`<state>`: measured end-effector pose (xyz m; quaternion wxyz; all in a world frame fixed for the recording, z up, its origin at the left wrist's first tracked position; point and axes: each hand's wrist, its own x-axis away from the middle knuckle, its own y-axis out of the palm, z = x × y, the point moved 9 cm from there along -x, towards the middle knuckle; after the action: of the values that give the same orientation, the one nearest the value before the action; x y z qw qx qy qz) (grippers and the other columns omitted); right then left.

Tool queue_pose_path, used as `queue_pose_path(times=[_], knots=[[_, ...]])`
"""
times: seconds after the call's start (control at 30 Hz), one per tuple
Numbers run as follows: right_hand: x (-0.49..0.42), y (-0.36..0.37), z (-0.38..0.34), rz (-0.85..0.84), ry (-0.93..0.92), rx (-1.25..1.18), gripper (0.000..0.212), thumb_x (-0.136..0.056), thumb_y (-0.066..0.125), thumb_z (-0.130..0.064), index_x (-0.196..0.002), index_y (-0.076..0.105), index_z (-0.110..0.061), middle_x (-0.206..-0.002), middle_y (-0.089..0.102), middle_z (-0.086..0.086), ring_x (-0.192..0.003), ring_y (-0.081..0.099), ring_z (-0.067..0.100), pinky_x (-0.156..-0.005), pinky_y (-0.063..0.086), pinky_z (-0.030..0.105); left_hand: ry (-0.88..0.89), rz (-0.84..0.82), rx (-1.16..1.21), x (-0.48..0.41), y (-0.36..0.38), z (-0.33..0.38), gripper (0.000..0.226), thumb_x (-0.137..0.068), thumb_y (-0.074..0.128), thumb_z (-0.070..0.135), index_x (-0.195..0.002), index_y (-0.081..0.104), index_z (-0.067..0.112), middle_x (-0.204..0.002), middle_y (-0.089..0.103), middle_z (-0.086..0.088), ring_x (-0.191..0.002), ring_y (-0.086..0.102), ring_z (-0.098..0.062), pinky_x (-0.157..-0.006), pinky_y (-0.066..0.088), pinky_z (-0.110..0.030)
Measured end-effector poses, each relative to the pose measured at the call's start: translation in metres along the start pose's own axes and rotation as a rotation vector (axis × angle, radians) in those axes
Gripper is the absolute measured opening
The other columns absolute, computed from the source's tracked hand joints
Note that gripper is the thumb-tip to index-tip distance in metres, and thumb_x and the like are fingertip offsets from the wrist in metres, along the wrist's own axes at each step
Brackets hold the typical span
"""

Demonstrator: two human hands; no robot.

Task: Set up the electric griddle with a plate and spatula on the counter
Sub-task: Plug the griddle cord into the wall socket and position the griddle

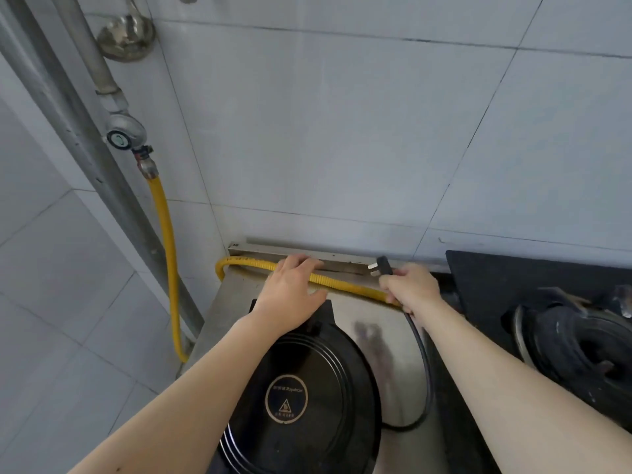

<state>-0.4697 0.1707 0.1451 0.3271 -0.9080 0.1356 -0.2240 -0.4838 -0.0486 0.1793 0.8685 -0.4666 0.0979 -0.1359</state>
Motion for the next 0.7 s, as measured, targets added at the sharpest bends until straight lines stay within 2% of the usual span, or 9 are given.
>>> queue_pose_path(times=[0.1, 0.3, 0.37, 0.53, 0.7], knots=[[0.006, -0.037, -0.041, -0.010, -0.027, -0.303, 0.008, -0.078, 0.062, -0.019, -0.085, 0.065, -0.018, -0.059, 0.068, 0.007, -0.035, 0.042, 0.011, -0.040, 0.037, 0.024, 0.062, 0.065, -0.014, -0.009, -0.031, 0.031, 0.052, -0.087, 0.059, 0.031, -0.136, 0.044, 0.022, -0.141, 0.041, -0.002, -0.129, 0.036, -0.021, -0.106, 0.032, -0.034], [0.040, -0.111, -0.133, 0.021, -0.164, -0.693, 0.006, -0.082, 0.062, -0.016, -0.087, 0.063, -0.013, -0.067, 0.065, 0.010, -0.037, 0.051, 0.009, -0.041, 0.048, 0.021, 0.196, 0.246, -0.057, -0.026, -0.116, 0.106, 0.056, -0.087, 0.057, 0.030, -0.140, 0.038, 0.022, -0.143, 0.039, -0.003, -0.131, 0.036, -0.023, -0.107, 0.029, -0.036], [0.055, -0.135, -0.162, 0.024, -0.225, -0.779, 0.009, -0.083, 0.064, -0.020, -0.086, 0.062, -0.012, -0.068, 0.066, 0.011, -0.041, 0.057, 0.011, -0.045, 0.052, 0.023, 0.248, 0.332, -0.078, -0.029, -0.149, 0.132, 0.058, -0.087, 0.058, 0.030, -0.140, 0.037, 0.021, -0.143, 0.040, -0.003, -0.130, 0.037, -0.023, -0.106, 0.030, -0.035], [0.081, -0.183, -0.216, 0.038, -0.343, -0.956, 0.034, -0.085, 0.067, -0.041, -0.090, 0.064, -0.008, -0.066, 0.067, 0.010, -0.047, 0.066, 0.013, -0.051, 0.056, 0.026, 0.355, 0.480, -0.135, -0.036, -0.214, 0.183, 0.062, -0.084, 0.059, 0.028, -0.141, 0.036, 0.020, -0.143, 0.040, -0.002, -0.130, 0.038, -0.024, -0.106, 0.029, -0.034], [0.085, -0.221, -0.253, 0.049, -0.480, -1.018, 0.038, -0.087, 0.063, -0.047, -0.091, 0.063, -0.009, -0.079, 0.069, 0.012, -0.064, 0.074, 0.018, -0.058, 0.059, 0.027, 0.476, 0.552, -0.250, -0.051, -0.251, 0.230, 0.067, -0.086, 0.057, 0.030, -0.145, 0.028, 0.020, -0.153, 0.029, 0.000, -0.139, 0.028, -0.020, -0.112, 0.021, -0.035]])
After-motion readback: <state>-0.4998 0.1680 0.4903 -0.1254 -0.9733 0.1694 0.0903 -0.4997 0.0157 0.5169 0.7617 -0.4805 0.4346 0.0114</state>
